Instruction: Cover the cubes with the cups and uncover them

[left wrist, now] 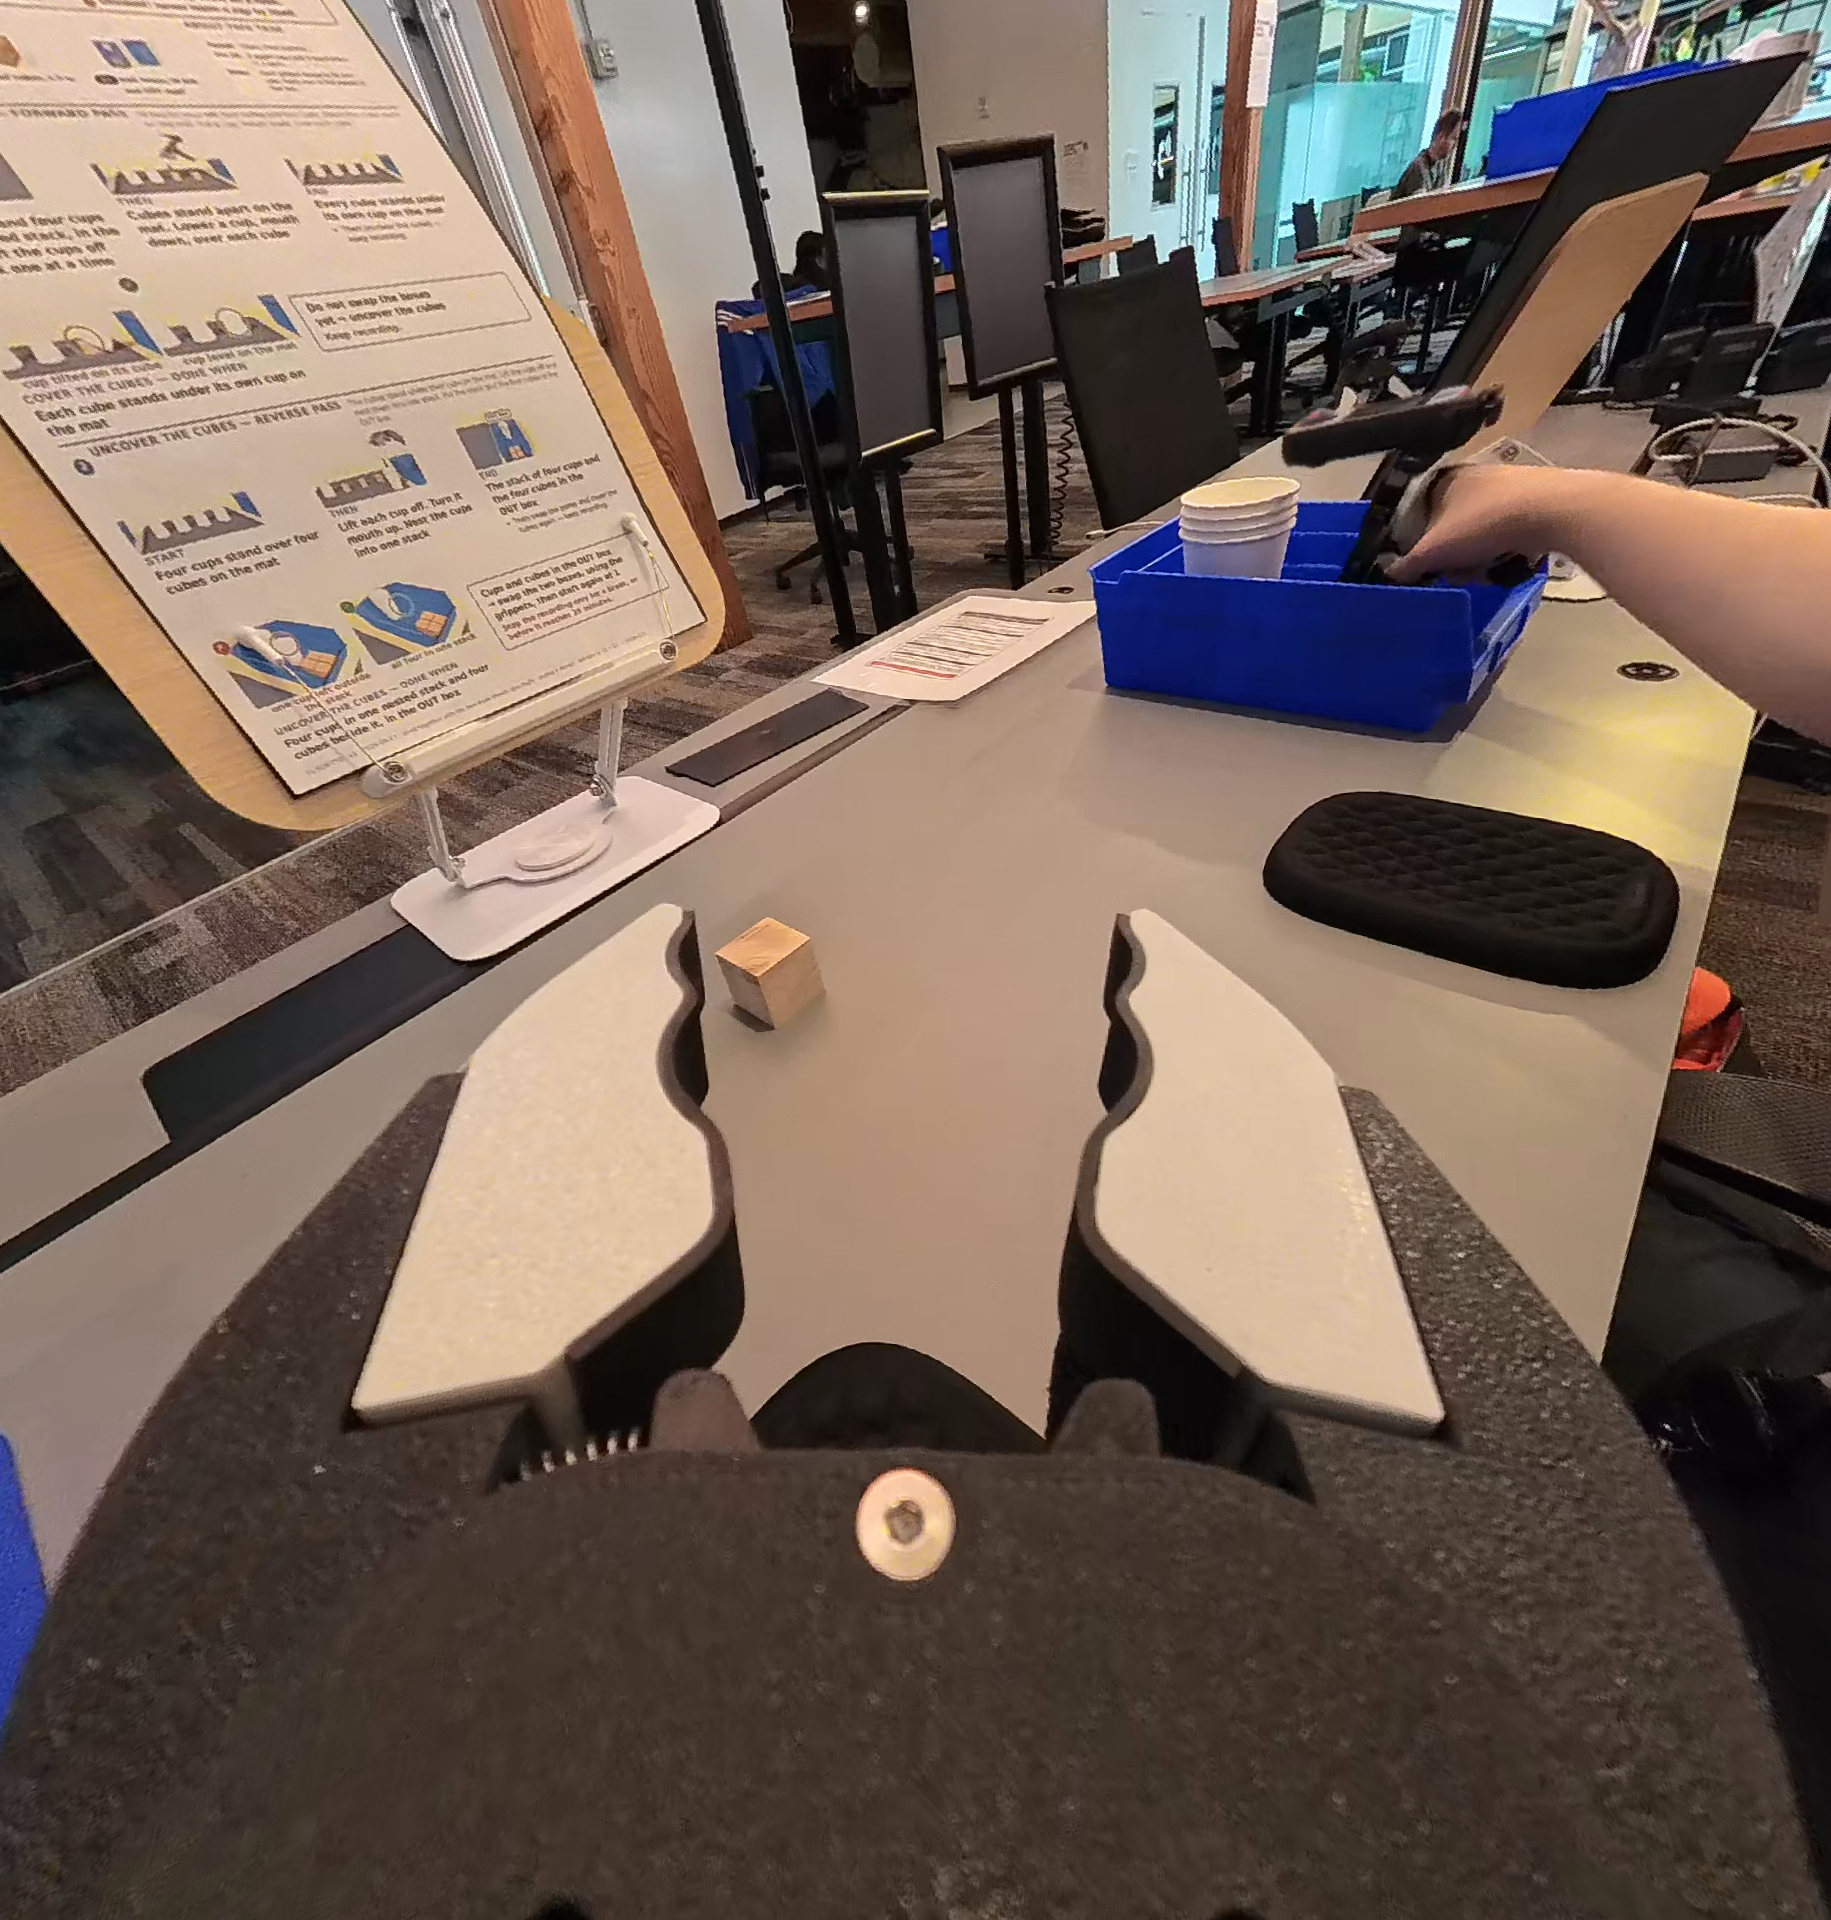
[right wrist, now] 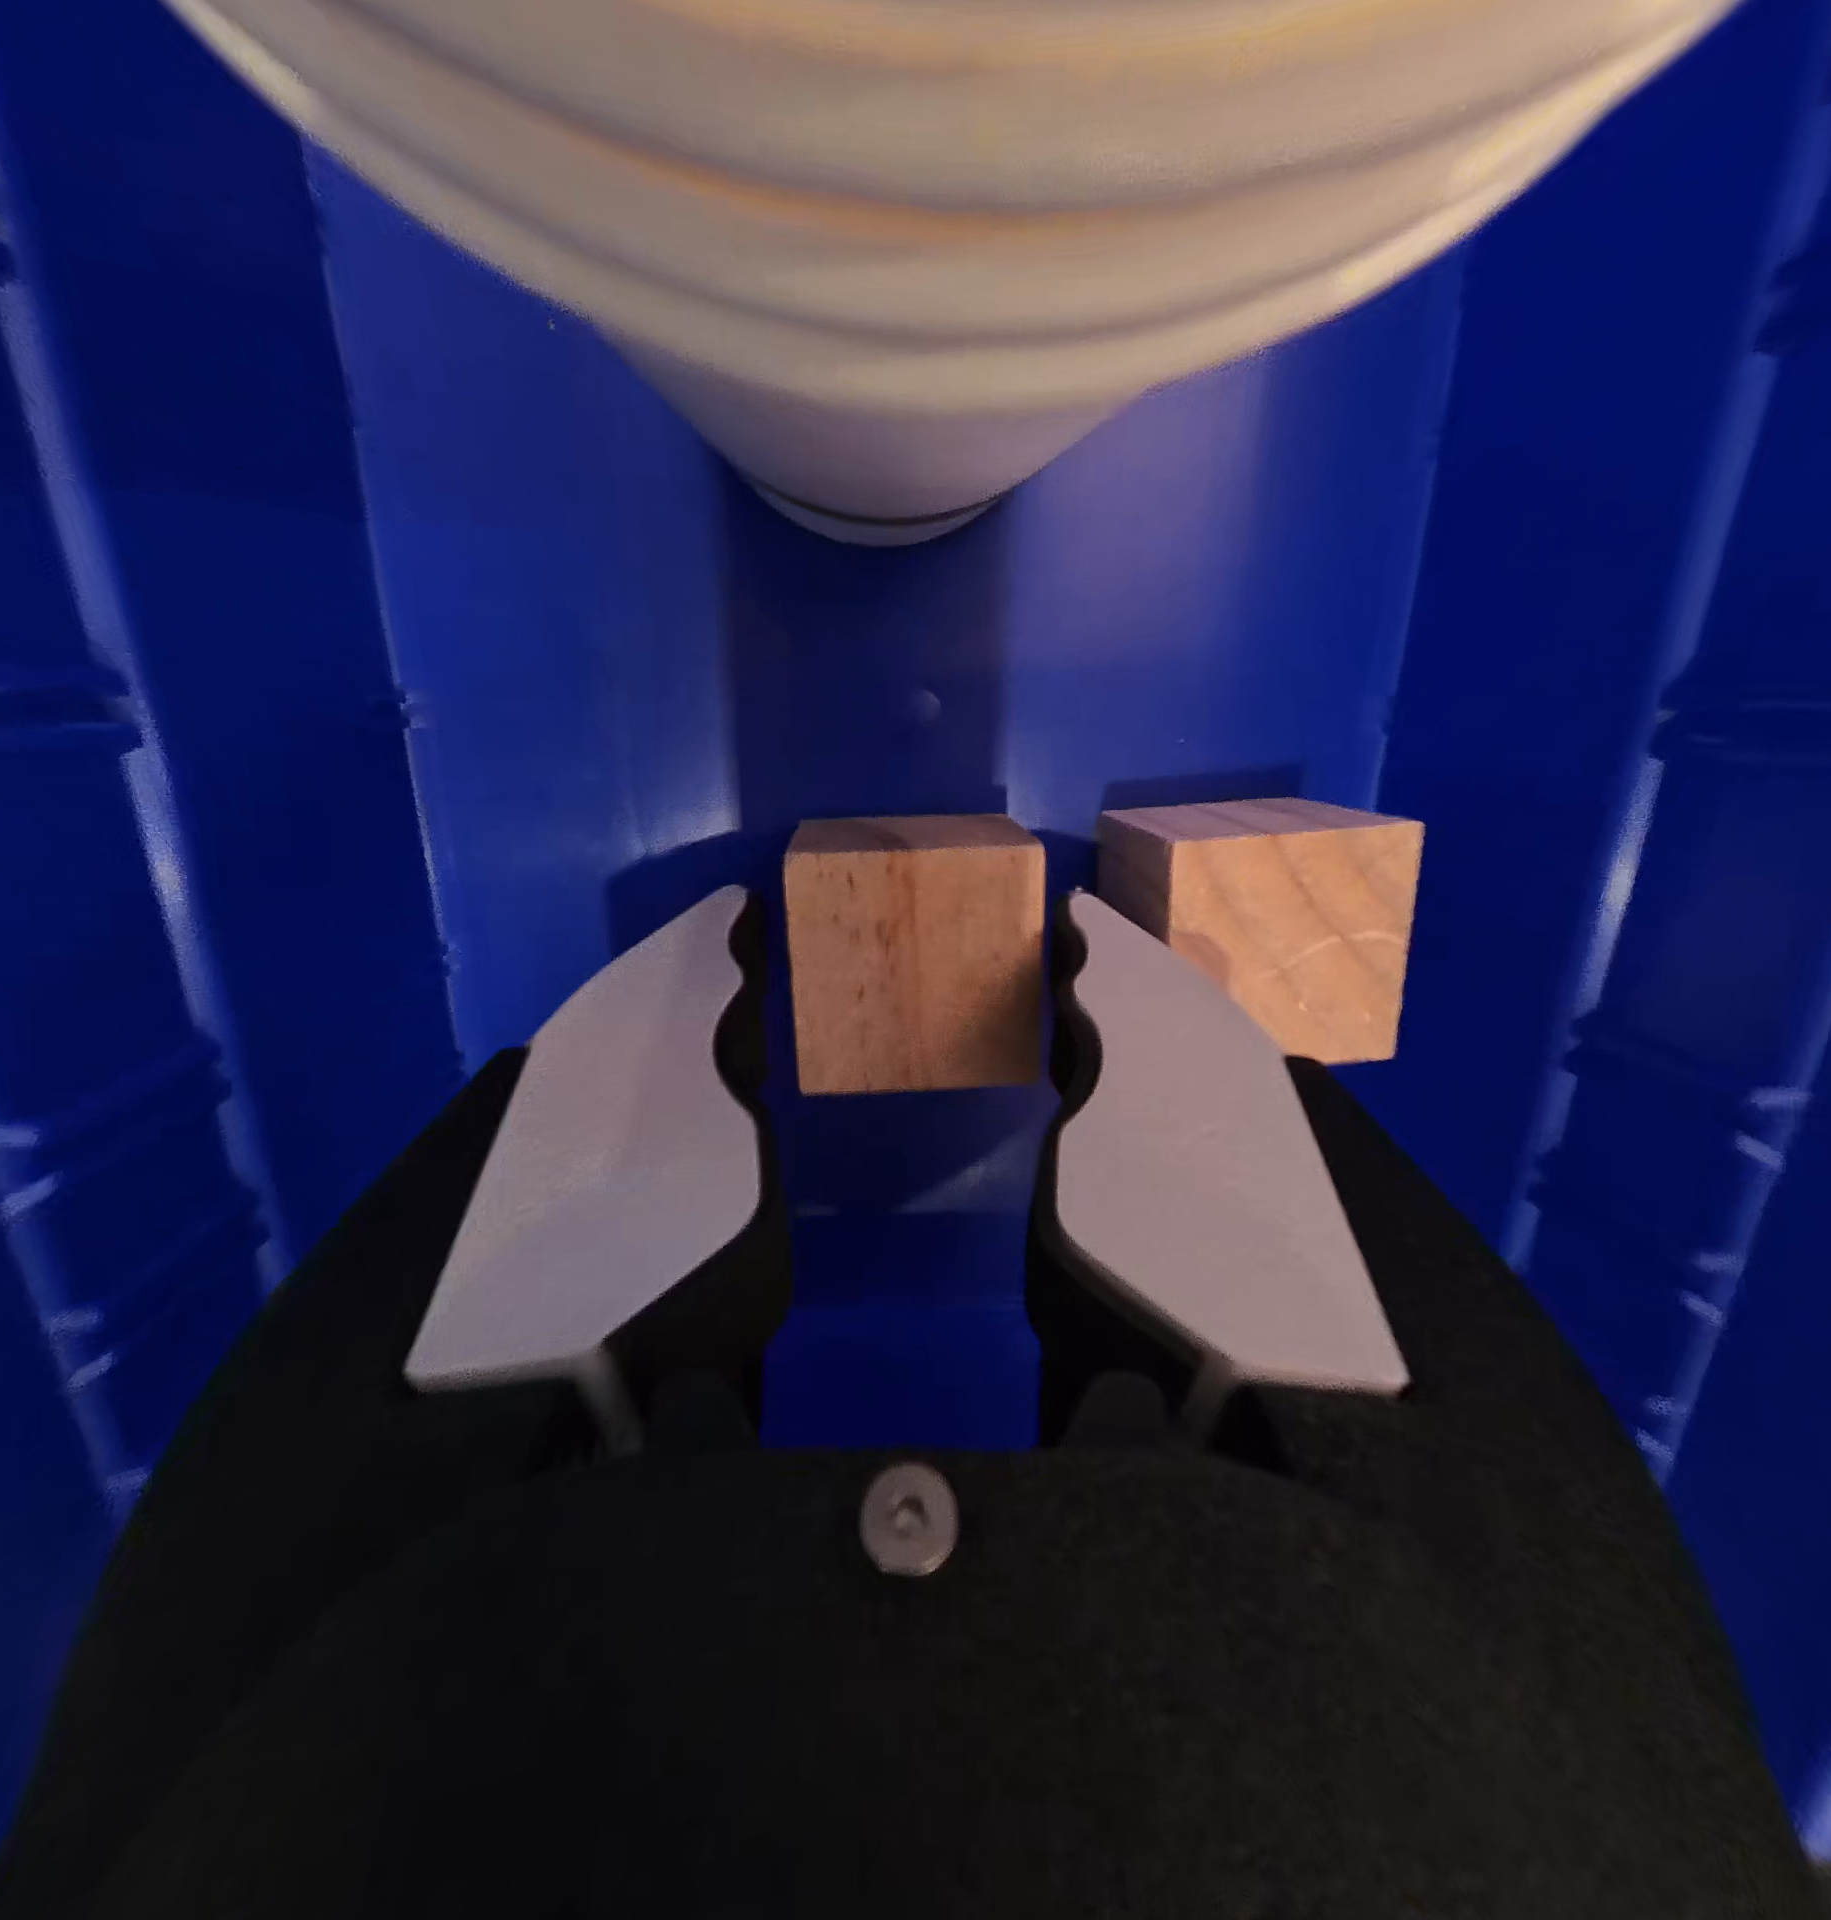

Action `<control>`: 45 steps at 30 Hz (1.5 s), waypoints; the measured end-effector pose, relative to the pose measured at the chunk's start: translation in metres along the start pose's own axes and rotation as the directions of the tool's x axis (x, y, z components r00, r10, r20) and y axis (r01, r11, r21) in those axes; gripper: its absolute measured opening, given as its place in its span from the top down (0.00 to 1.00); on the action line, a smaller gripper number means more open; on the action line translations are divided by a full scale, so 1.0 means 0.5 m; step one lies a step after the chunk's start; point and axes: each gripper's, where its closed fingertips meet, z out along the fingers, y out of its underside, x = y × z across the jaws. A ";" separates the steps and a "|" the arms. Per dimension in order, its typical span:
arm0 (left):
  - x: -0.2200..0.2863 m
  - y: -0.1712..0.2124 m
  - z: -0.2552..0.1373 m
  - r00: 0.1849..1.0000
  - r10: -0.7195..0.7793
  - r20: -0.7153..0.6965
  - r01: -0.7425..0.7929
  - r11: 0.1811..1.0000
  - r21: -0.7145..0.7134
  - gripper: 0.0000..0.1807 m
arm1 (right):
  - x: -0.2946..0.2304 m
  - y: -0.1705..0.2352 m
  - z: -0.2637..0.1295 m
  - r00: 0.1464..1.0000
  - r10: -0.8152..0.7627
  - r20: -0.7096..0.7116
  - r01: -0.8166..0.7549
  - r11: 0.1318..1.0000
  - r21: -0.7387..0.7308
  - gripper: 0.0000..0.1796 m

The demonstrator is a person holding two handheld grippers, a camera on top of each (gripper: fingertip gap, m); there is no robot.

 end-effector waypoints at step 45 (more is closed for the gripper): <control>-0.072 0.038 -0.097 0.985 -0.075 0.155 0.072 0.997 0.022 0.60 | -1.090 -0.228 0.005 0.012 -0.981 0.194 0.947 0.073 0.311 0.75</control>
